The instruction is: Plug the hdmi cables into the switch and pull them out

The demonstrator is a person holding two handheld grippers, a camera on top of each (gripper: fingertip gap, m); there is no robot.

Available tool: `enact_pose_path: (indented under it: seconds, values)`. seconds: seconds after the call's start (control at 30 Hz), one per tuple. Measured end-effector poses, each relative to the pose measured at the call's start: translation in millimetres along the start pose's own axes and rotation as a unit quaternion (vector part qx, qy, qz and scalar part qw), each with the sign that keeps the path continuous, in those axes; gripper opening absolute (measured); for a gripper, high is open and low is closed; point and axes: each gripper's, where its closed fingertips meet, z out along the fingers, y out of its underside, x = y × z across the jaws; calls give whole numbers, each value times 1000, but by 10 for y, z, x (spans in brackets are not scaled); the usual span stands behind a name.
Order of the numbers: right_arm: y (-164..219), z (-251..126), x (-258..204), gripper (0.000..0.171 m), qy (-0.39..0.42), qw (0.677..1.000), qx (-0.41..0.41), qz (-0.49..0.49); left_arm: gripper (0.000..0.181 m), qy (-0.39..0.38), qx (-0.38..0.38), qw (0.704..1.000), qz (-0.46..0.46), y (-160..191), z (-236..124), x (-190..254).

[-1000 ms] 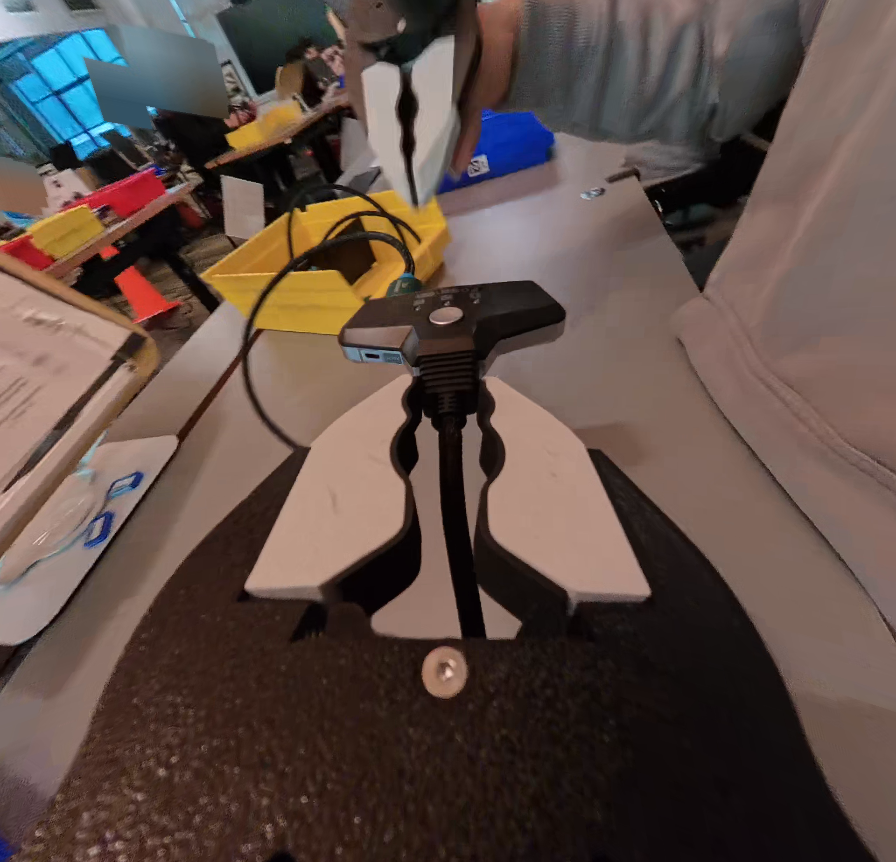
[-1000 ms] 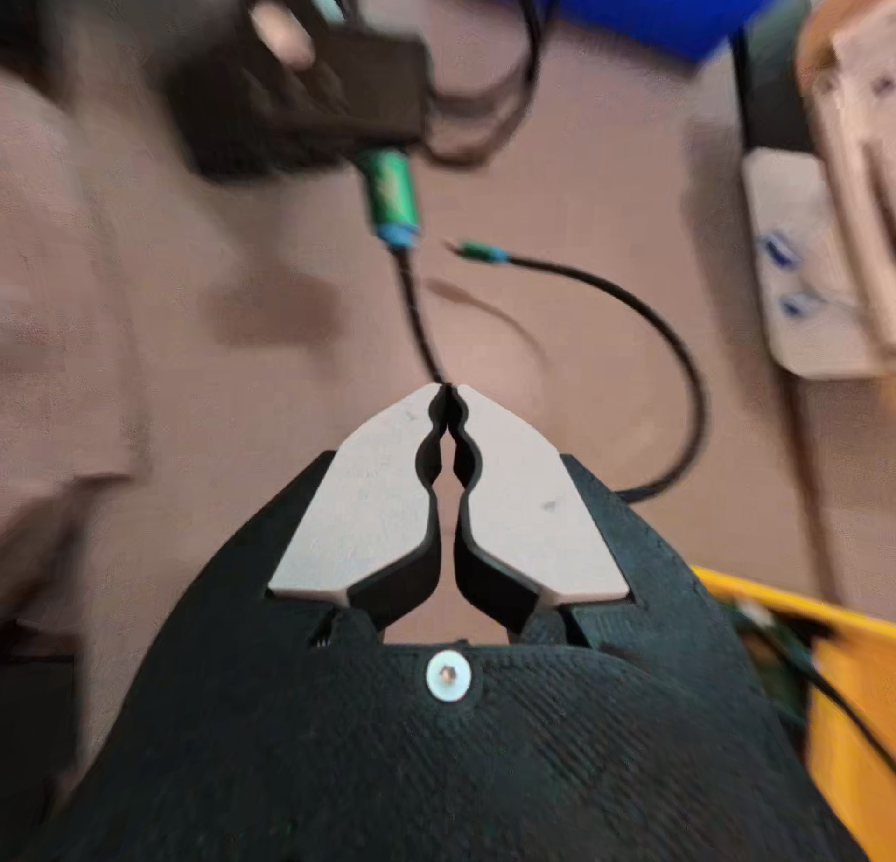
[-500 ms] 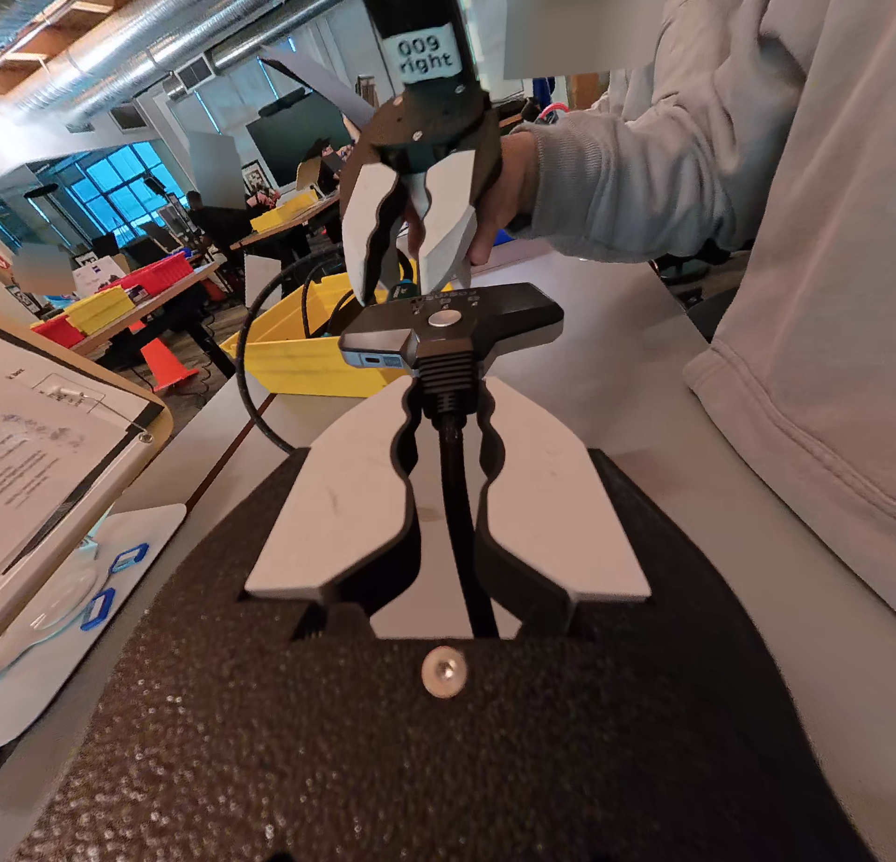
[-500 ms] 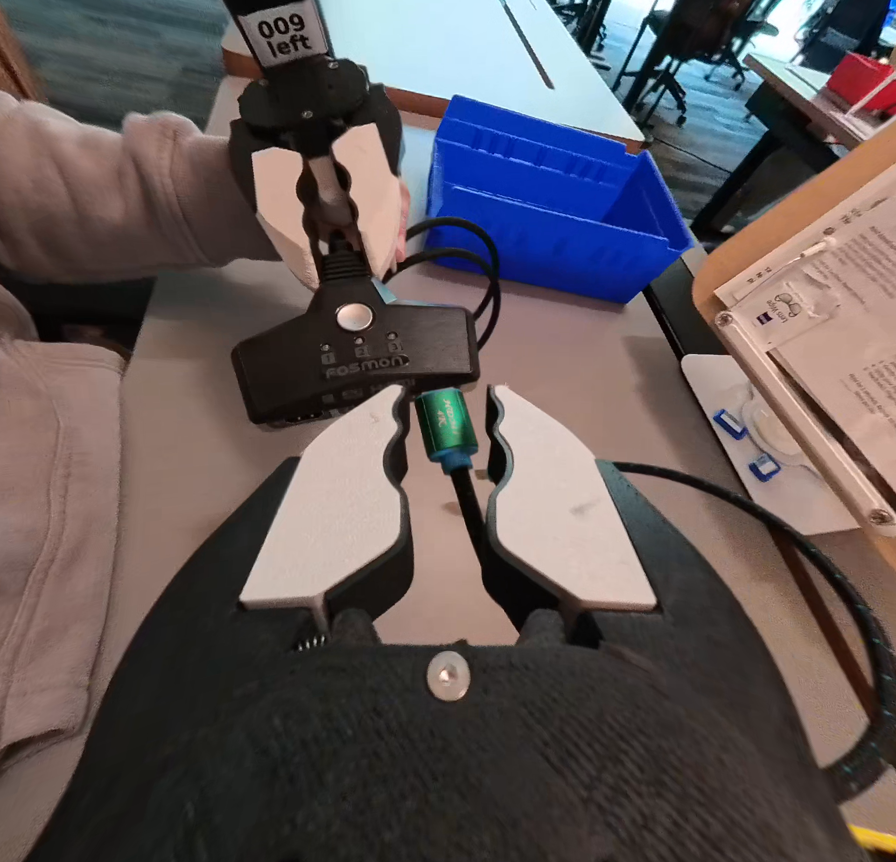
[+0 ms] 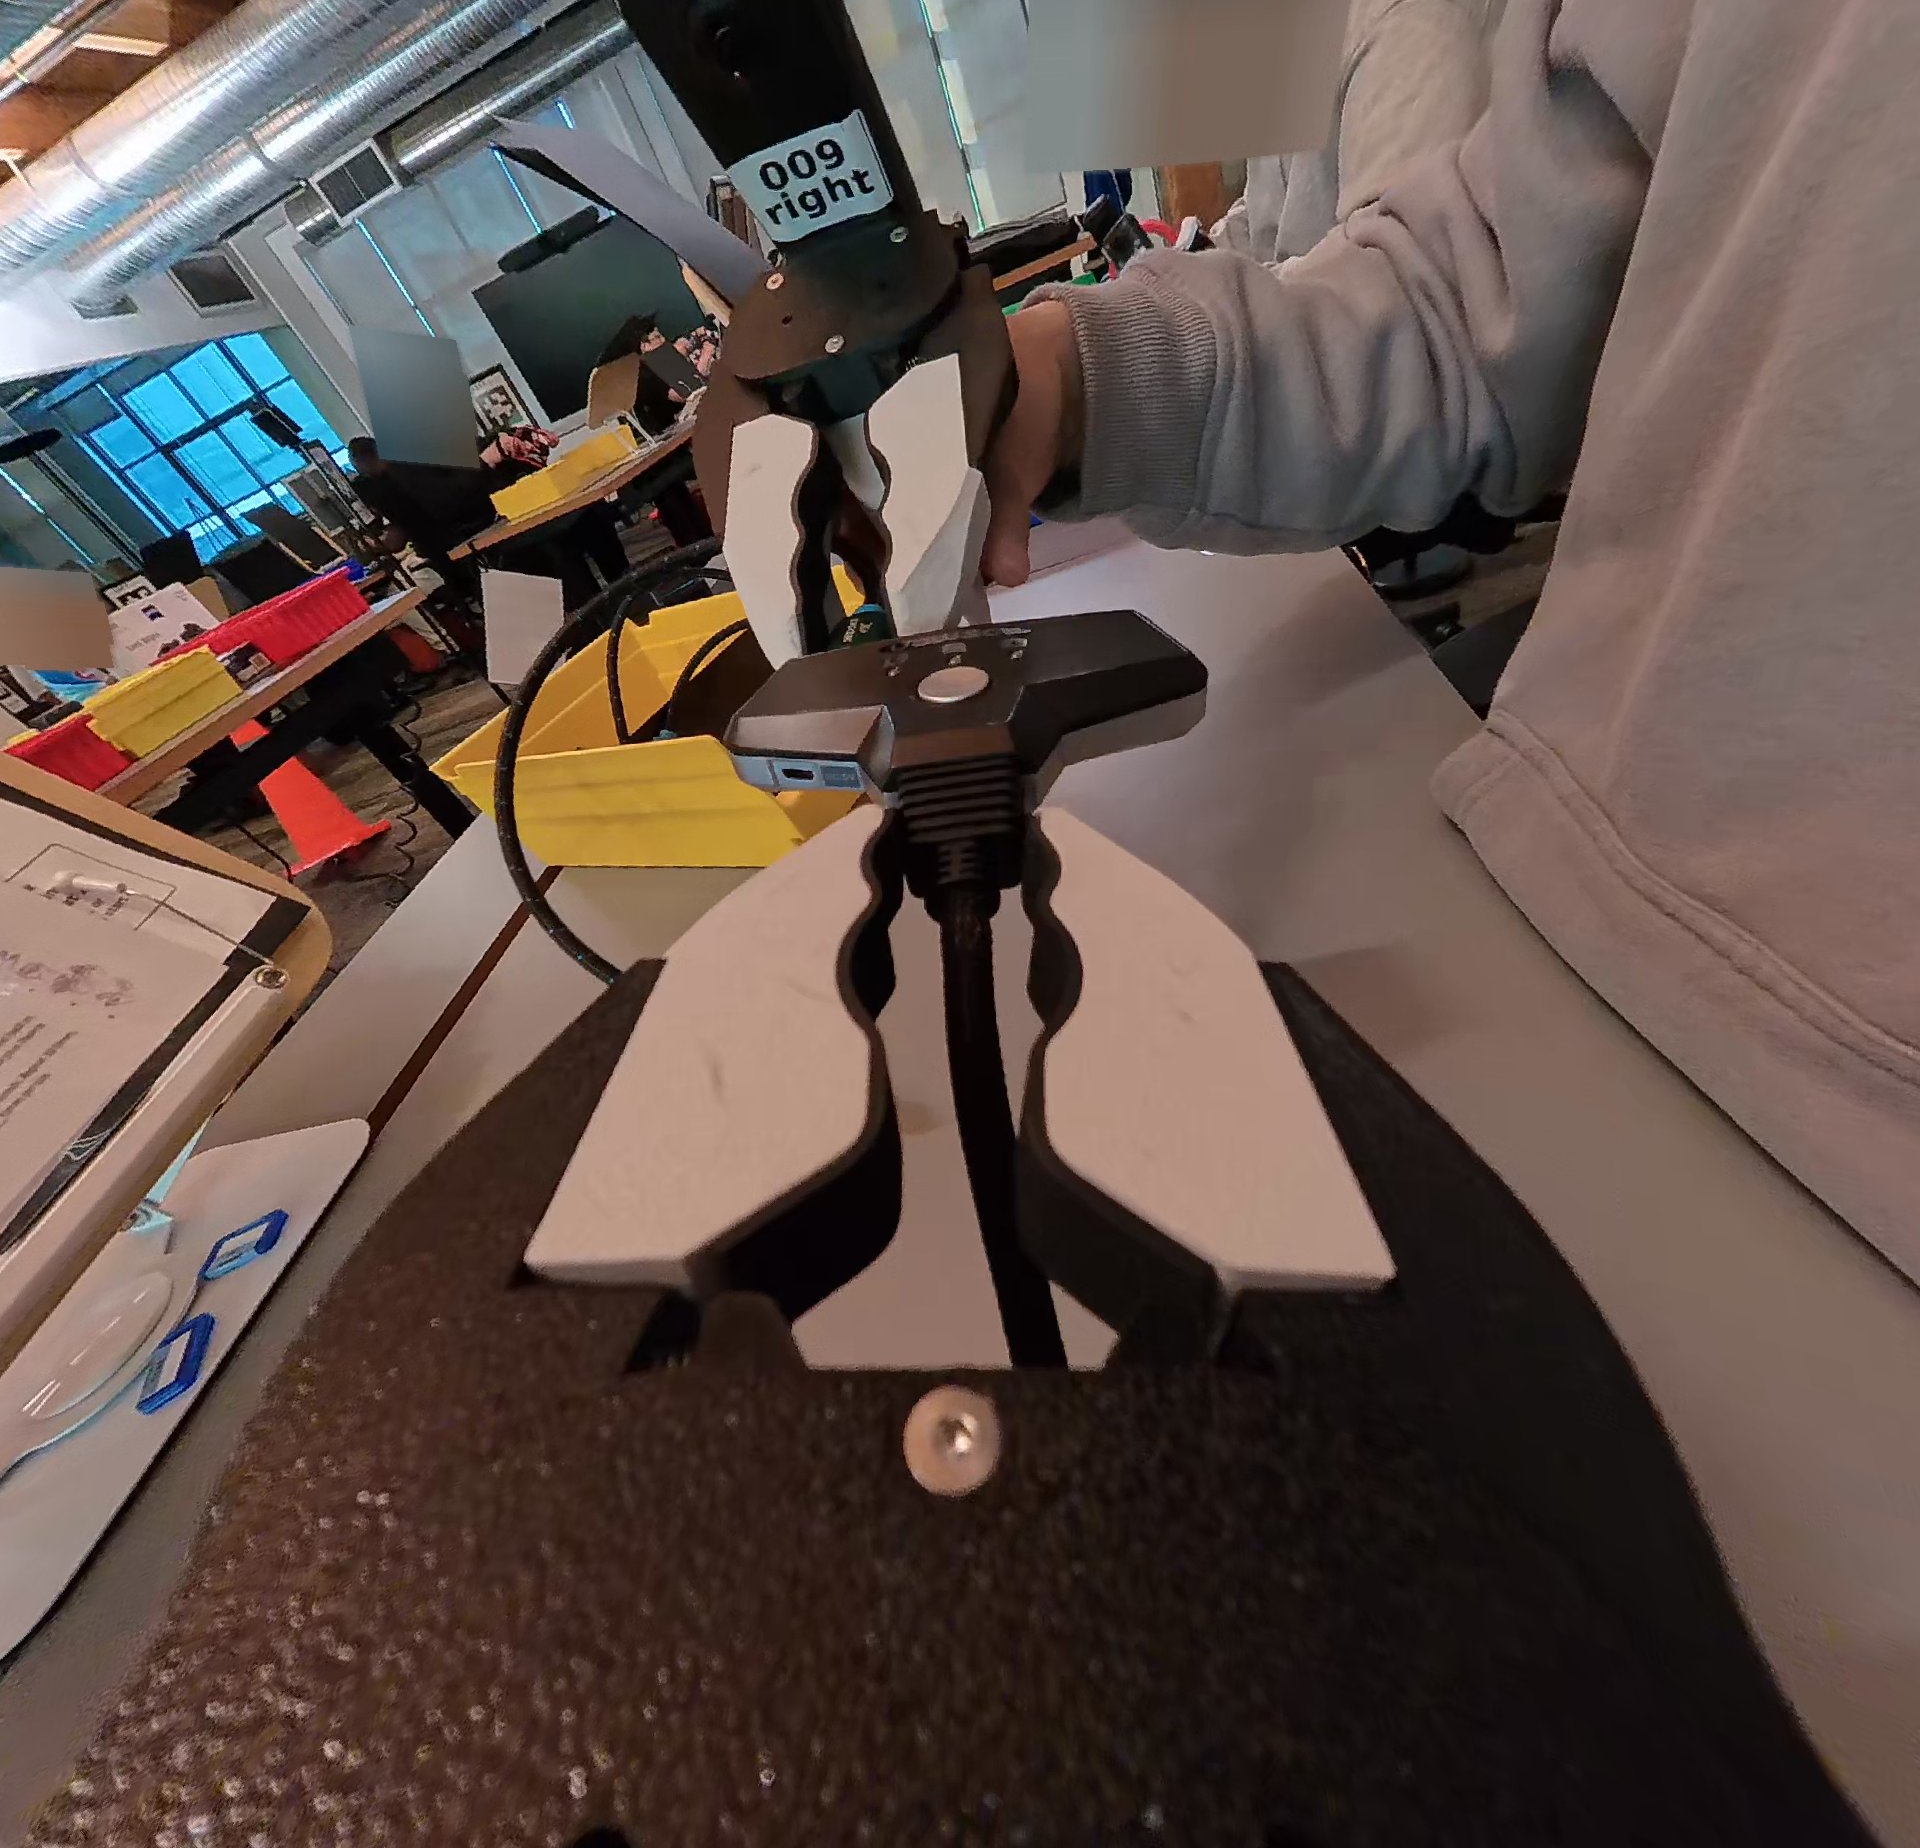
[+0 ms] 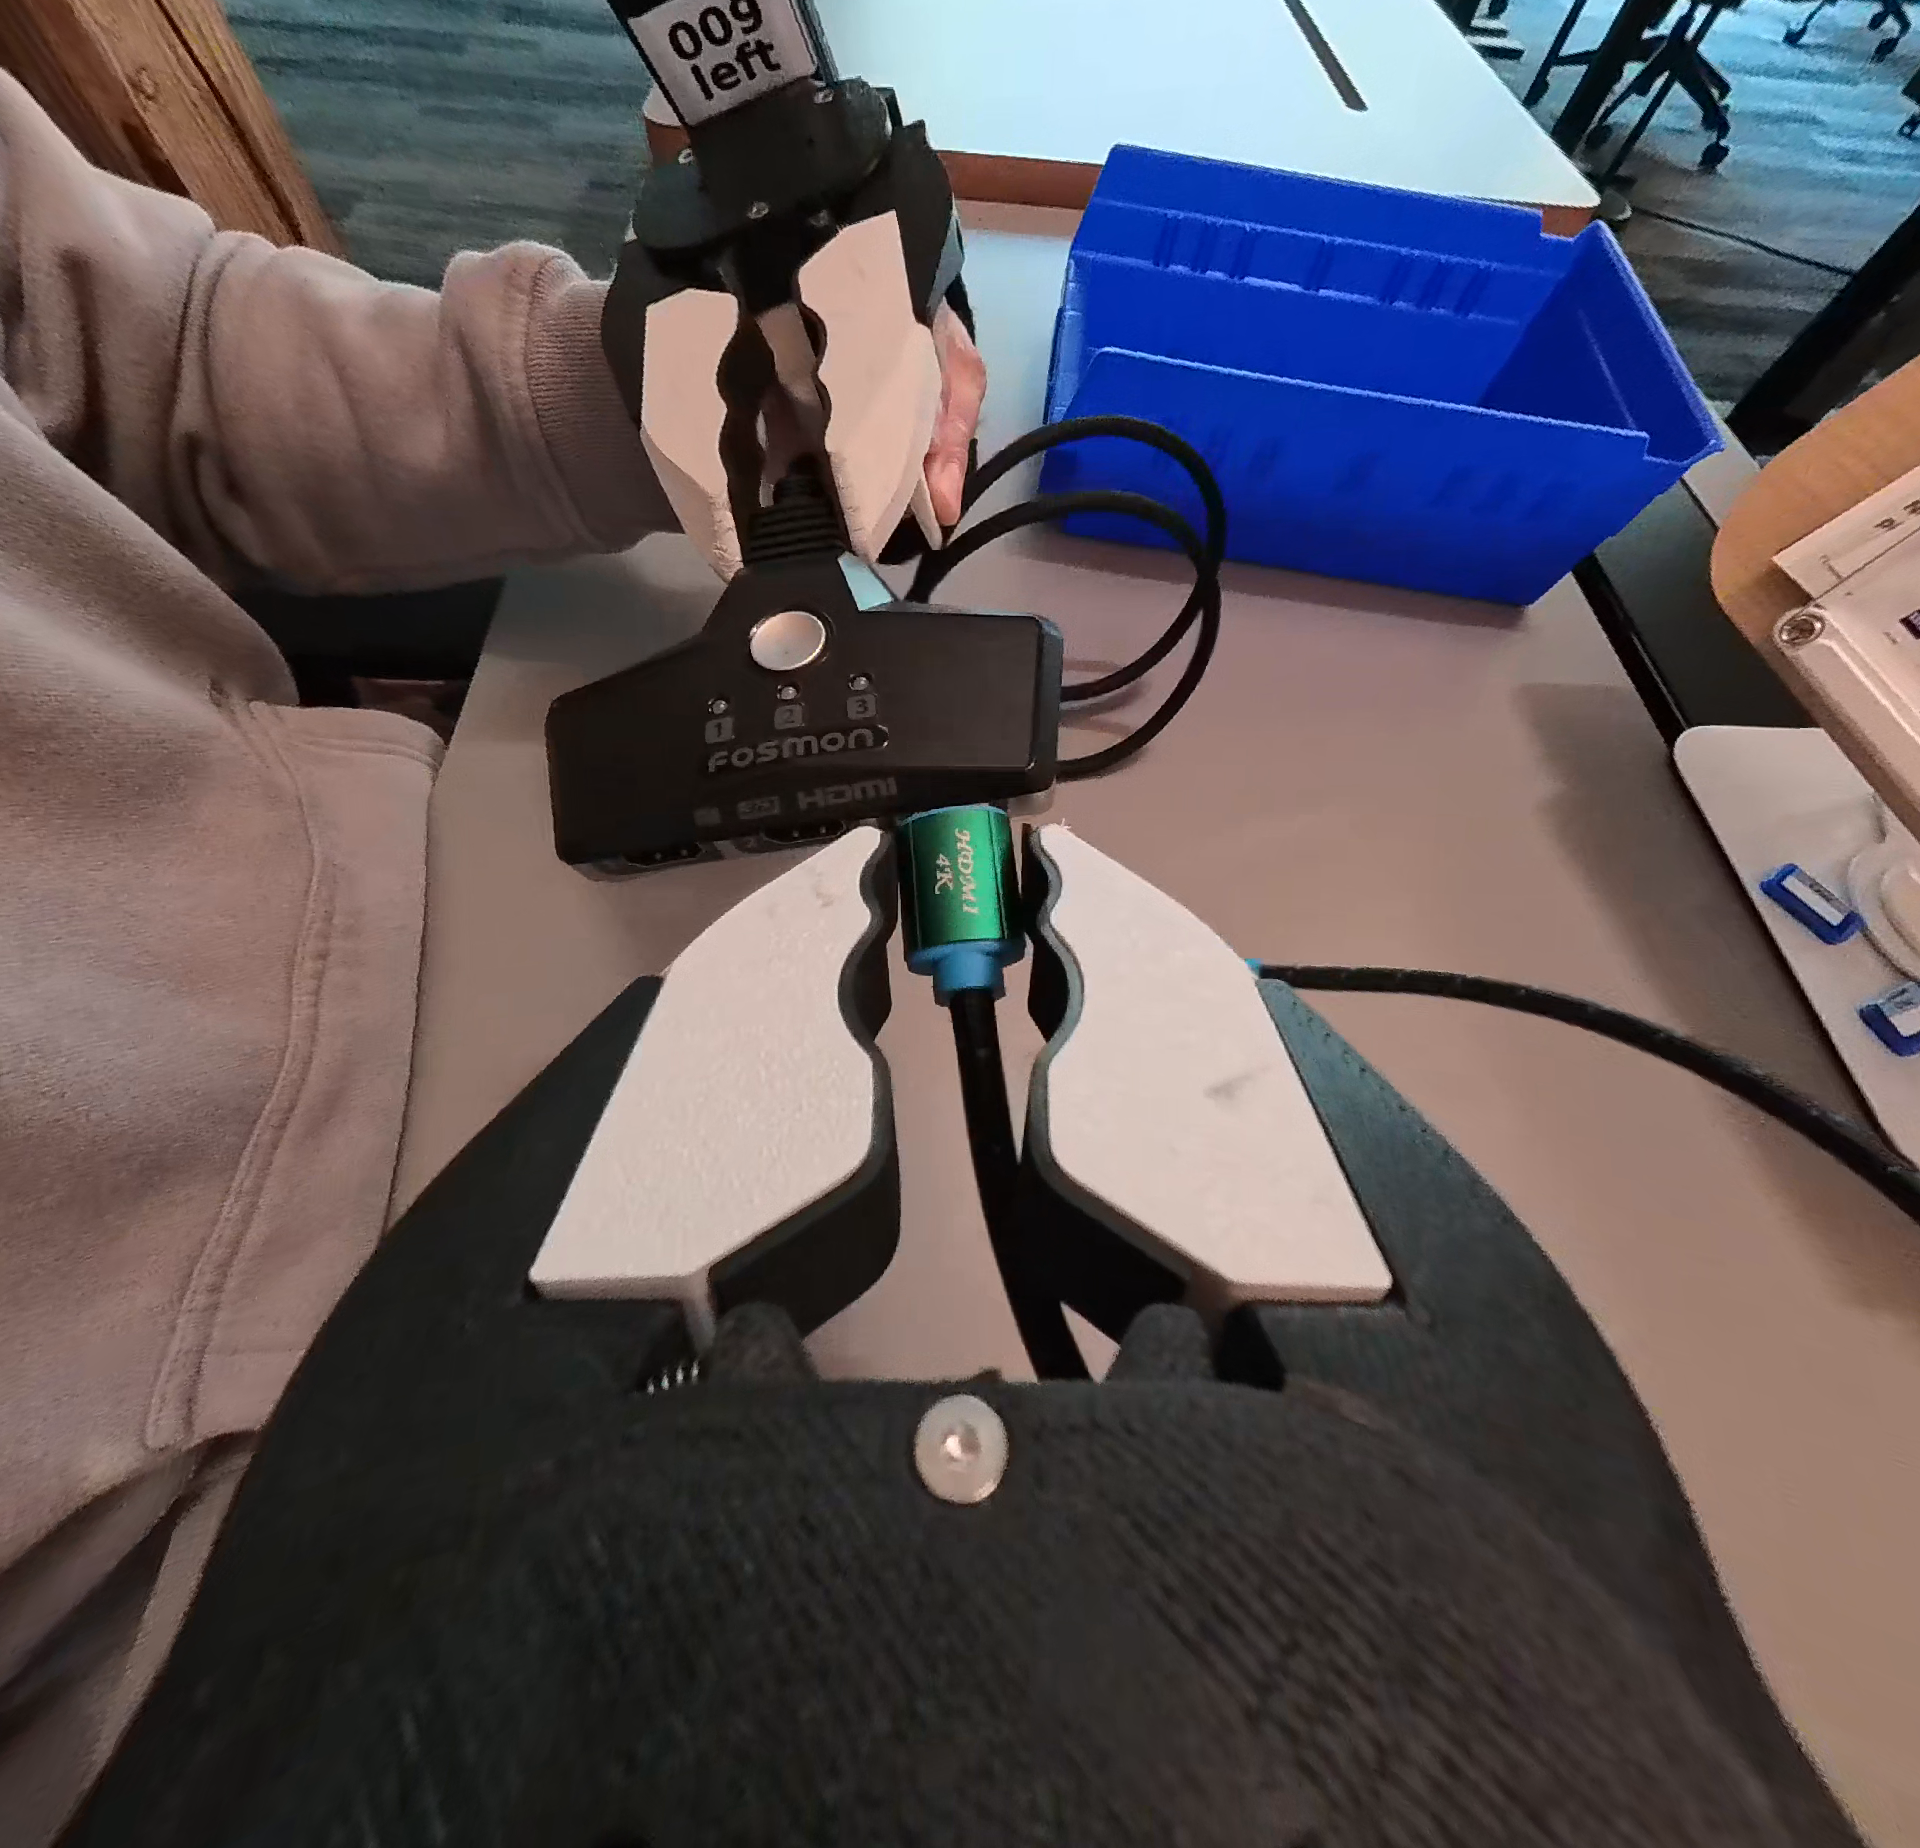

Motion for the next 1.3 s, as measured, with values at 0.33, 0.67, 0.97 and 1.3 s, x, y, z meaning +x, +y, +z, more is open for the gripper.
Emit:
enact_pose_path:
  seconds: [0.33, 0.67, 0.97, 1.3]
  values:
    - [-66, -5, -38, 21, -30, 999, 26, 9, 22, 8, 12, 1000, -5, -34, -39, 25]
    - [-101, -11, -64, 20, -47, 998, 51, 5, 22, 13, 17, 1000, -4, -60, -47, 38]
    - [-17, -17, -114, 20, -13, 997, -37, -66, 21, 21, -18, 1000, 1, -12, -39, 80]
    - [289, -213, -11, 20, 35, 985, -152, -73, 22, 5, -68, 998, -3, 93, -56, 81]
